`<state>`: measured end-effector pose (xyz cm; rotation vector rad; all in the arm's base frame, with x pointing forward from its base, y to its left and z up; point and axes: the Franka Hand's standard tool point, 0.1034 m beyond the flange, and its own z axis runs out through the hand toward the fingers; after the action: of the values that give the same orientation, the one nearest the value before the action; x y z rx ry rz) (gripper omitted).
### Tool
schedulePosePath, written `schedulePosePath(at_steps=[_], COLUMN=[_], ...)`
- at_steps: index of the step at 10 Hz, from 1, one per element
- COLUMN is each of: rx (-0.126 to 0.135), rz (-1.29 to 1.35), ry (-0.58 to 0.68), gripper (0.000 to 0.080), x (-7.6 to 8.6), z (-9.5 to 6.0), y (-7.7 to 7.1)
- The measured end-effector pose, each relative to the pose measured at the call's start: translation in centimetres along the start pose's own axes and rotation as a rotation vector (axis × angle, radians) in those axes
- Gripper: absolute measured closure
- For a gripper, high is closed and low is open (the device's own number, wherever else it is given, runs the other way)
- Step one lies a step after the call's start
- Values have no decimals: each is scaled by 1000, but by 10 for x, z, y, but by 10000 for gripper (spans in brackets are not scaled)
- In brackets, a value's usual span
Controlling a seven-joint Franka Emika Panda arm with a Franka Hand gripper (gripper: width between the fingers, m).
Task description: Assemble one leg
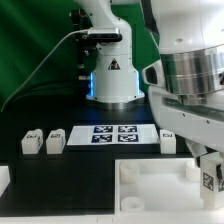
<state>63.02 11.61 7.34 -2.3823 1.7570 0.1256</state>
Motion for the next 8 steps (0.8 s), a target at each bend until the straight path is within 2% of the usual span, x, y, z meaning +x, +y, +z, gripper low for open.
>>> schedulePosePath(at_steps=[2, 3, 5, 6, 7, 8], rx=[28, 32, 32, 32, 33, 20], rz=[309, 372, 310, 298, 110, -69], ry=[-20, -26, -24, -23, -12, 1], gripper=[505, 505, 505, 315, 201, 166], x=[-4, -4, -4, -4, -5, -7], z=[1, 1, 2, 2, 1, 0], y=[-3, -3, -3, -3, -4, -5])
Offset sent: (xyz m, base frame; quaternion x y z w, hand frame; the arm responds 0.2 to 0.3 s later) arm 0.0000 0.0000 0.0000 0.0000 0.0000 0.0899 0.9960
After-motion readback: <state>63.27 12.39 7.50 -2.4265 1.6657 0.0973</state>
